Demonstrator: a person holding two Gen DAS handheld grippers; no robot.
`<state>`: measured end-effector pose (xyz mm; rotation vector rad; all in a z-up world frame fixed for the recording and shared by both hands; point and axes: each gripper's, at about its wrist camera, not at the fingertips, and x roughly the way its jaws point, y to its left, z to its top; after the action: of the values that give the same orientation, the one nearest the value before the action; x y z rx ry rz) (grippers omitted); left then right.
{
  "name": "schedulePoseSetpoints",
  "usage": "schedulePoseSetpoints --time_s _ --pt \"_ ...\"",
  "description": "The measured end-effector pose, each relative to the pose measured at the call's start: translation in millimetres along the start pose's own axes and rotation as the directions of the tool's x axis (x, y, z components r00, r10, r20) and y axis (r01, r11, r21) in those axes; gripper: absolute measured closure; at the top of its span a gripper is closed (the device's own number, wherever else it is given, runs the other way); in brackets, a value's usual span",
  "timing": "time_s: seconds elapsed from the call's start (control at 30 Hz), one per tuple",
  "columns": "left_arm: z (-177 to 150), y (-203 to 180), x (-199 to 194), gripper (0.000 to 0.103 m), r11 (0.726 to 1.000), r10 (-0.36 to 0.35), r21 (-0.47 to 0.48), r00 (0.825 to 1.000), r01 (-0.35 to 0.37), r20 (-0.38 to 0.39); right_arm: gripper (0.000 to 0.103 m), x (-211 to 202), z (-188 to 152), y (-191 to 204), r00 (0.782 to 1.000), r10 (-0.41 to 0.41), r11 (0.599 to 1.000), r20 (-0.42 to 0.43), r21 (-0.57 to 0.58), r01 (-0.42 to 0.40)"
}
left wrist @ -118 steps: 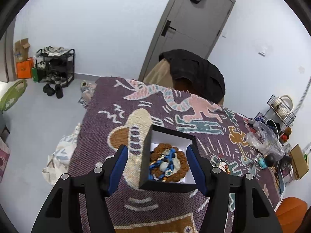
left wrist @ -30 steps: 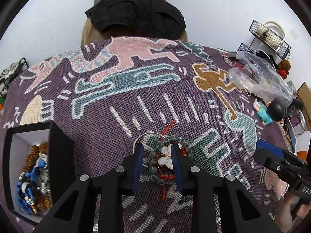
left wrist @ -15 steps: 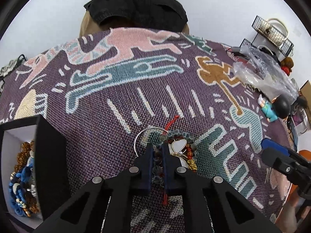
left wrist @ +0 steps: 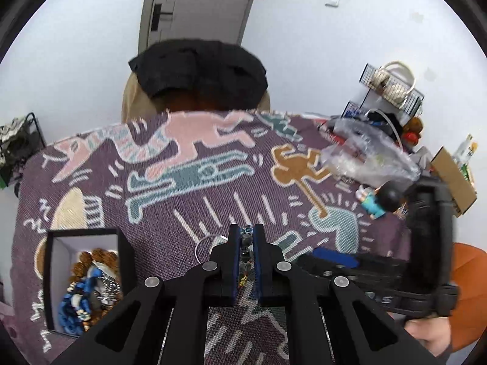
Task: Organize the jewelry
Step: 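Carry the grey bead chain into the box with left while right grasps the red cord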
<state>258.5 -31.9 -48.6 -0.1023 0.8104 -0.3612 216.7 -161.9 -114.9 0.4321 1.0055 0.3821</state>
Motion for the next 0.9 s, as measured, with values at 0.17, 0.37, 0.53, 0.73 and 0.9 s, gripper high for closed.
schedulePoseSetpoints --time_s 0.17,0.37,0.53,0.73,0.9 --pt "6 6 -18 0.095 1.000 0.021 0.000 0.999 -0.021 0.045 0.062 13 3 12 0.999 -0.012 1.000 -0.029 -0.023 0.012" --pt "5 25 -32 0.095 0.998 0.050 -0.031 0.996 -0.048 0.075 0.063 39 6 33 0.994 -0.066 0.994 -0.083 -0.093 0.058" --pt "2 41 -38 0.095 0.997 0.062 -0.059 0.995 -0.057 0.084 0.076 60 6 40 0.985 -0.125 0.987 -0.115 -0.113 0.112" --pt "-1 50 -44 0.095 0.995 0.065 -0.077 0.993 -0.057 0.095 0.081 71 13 52 0.972 -0.210 0.969 -0.107 -0.159 0.191" --pt "-2 54 -49 0.095 0.995 0.059 -0.089 0.992 -0.050 0.108 0.094 80 15 61 0.954 -0.282 0.939 -0.097 -0.233 0.254"
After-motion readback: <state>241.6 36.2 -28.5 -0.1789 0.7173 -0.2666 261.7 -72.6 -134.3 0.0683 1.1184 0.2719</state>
